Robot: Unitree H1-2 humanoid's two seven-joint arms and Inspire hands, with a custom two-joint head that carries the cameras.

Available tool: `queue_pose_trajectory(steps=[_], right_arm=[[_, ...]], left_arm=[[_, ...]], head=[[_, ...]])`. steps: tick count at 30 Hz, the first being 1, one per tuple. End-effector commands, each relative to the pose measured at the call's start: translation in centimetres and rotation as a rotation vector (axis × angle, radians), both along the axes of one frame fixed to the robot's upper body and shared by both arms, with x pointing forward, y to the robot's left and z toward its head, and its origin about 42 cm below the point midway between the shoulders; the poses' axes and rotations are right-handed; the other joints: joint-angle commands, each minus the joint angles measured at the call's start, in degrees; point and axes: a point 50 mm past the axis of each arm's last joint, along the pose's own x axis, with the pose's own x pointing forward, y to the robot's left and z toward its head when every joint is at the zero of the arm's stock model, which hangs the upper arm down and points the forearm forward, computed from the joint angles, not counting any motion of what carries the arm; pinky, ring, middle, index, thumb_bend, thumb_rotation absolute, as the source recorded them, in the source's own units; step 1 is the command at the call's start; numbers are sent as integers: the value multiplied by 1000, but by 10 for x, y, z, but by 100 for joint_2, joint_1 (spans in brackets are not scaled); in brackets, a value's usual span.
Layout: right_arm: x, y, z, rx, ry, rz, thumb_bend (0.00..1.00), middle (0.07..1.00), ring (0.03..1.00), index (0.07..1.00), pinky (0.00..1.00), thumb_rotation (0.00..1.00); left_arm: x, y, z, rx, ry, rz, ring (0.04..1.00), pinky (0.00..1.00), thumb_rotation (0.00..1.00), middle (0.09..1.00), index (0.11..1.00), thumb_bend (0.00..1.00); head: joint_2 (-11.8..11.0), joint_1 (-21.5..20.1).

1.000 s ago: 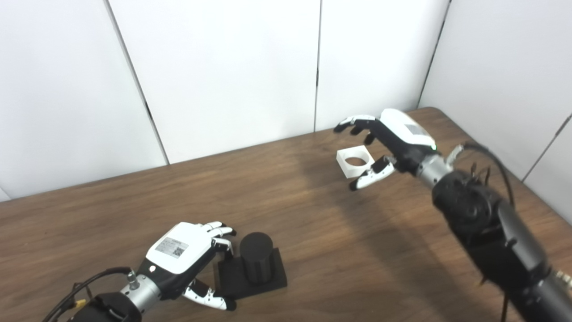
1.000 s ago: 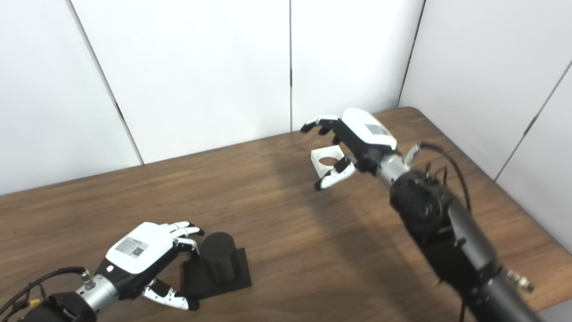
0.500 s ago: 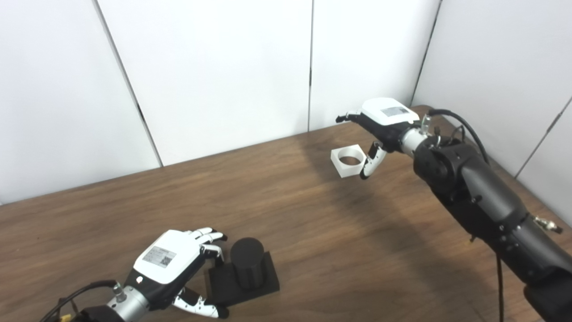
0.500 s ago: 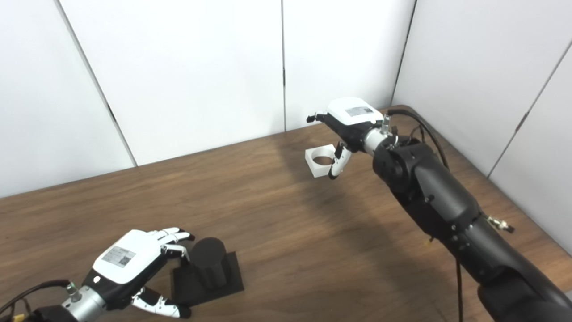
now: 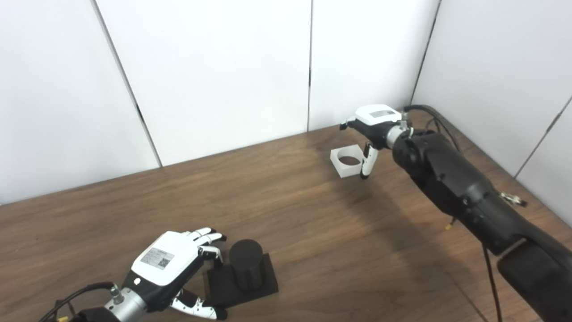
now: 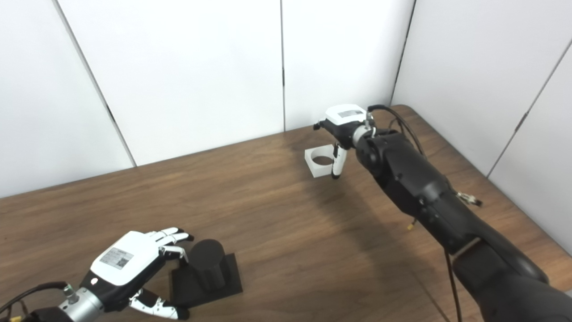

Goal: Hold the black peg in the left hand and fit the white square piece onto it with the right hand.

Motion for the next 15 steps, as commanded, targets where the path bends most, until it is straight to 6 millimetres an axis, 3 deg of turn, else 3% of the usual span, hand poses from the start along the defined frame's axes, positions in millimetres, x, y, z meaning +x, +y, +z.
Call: queue_pose_trajectory(steps=[1, 15], right_arm=[[15, 1, 33, -44, -99, 15, 904, 918, 856, 860, 672, 108], [33, 14, -2, -63, -4, 14, 882, 886, 842, 811, 677, 121]], left_arm=[[-16, 29, -34, 195, 106, 4, 892, 778, 68, 869, 491, 523], [-17, 28, -30, 186, 108, 17, 884, 768, 67, 865, 490, 524]], head=[[7, -4], [33, 100]])
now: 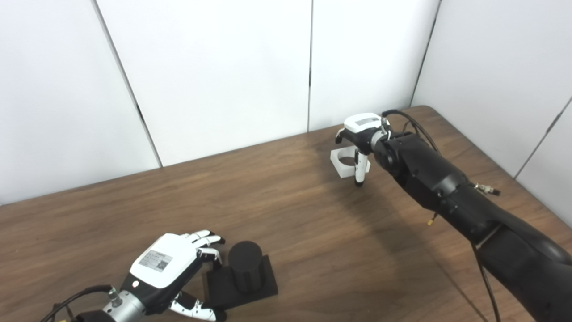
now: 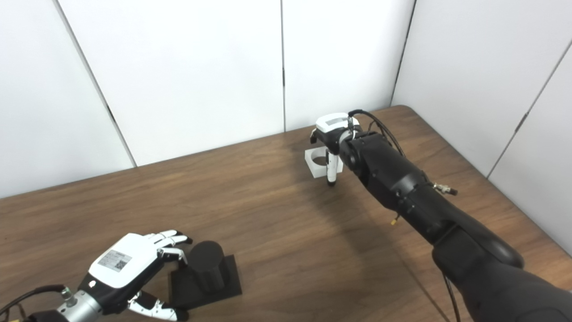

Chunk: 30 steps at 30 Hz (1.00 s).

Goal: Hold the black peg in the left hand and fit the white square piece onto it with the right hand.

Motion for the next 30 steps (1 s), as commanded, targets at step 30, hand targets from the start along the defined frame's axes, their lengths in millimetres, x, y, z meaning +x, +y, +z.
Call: queue_pose_trajectory(steps=[30], right_arm=[[7, -8, 1, -113, -29, 3, 525, 723, 767, 485, 687, 142]], left_arm=[[-19, 26, -19, 190, 105, 6, 873, 741, 65, 861, 490, 524]], head=[[155, -3]])
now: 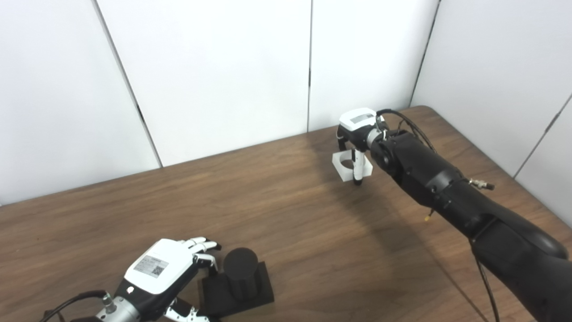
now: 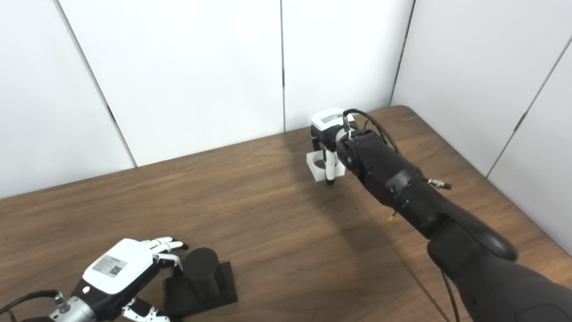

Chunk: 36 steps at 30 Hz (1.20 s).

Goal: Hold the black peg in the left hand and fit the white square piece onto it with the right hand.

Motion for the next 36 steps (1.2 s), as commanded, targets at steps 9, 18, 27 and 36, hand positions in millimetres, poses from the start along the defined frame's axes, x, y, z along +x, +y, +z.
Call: queue_pose_trajectory(steps=[9, 18, 27, 36], right_arm=[[-6, -12, 11, -34, 13, -30, 523, 715, 774, 484, 713, 139], [-14, -14, 25, 48, -63, 27, 524, 743, 800, 482, 700, 137], [-35, -9, 58, 195, -126, 135, 521, 749, 809, 479, 710, 129], [-61, 8, 86, 326, -146, 297, 520, 740, 791, 480, 687, 130]], left_arm=[[-11, 16, -22, 137, 88, 13, 869, 748, 65, 864, 490, 524], [-10, 12, -21, 130, 86, 25, 858, 743, 65, 855, 489, 524], [-6, 1, -28, 129, 97, 28, 876, 777, 69, 866, 490, 524], [-1, -16, -35, 118, 87, 26, 896, 801, 76, 876, 490, 522]], head=[[43, 70], [182, 313], [463, 1386], [631, 2279]])
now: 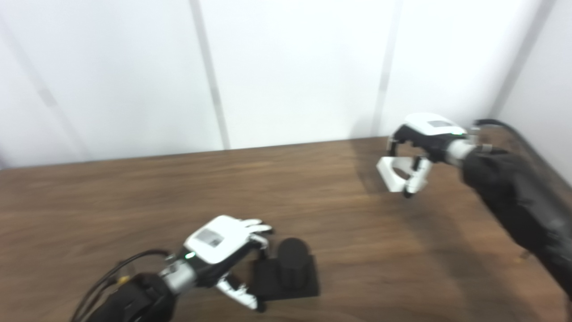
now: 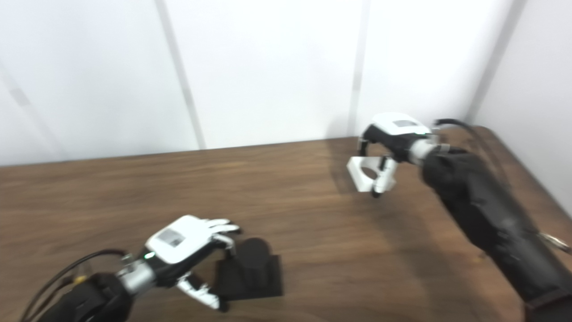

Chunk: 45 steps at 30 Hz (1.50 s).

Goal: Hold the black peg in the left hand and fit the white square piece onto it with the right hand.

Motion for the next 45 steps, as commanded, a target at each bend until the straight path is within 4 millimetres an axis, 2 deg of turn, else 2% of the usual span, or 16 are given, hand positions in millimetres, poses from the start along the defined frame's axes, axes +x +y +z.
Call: queue_pose_trajectory(steps=[1, 6, 13, 18, 24, 38, 45], right_arm=[[-5, -2, 30, -11, -72, 47, 520, 741, 794, 480, 687, 131], [-21, 12, 43, 11, -94, 141, 519, 738, 782, 480, 706, 129], [-44, 37, 63, 27, -118, 262, 521, 746, 785, 480, 706, 129], [-55, 52, 73, 34, -123, 348, 521, 746, 775, 479, 672, 130], [-67, 69, 82, 59, -120, 403, 522, 749, 787, 479, 682, 130], [-77, 104, 82, 83, -101, 510, 523, 746, 781, 478, 668, 133], [-74, 120, 66, 88, -95, 542, 522, 747, 776, 478, 634, 134]], left_arm=[[-8, -2, -32, 142, 68, -6, 895, 796, 77, 874, 489, 522], [-5, -6, -32, 148, 55, 1, 904, 799, 79, 881, 489, 521], [-3, -9, -32, 150, 53, 8, 908, 792, 79, 881, 489, 521], [-1, -10, -31, 160, 50, 13, 912, 799, 80, 890, 490, 521], [-2, -12, -30, 156, 51, 15, 912, 799, 80, 891, 490, 521], [-1, -14, -29, 147, 53, 15, 911, 801, 80, 893, 489, 521], [-2, -16, -29, 131, 53, 15, 905, 800, 78, 892, 489, 521]], head=[[58, 136], [132, 239], [209, 180], [236, 174], [271, 179], [302, 190], [316, 179]])
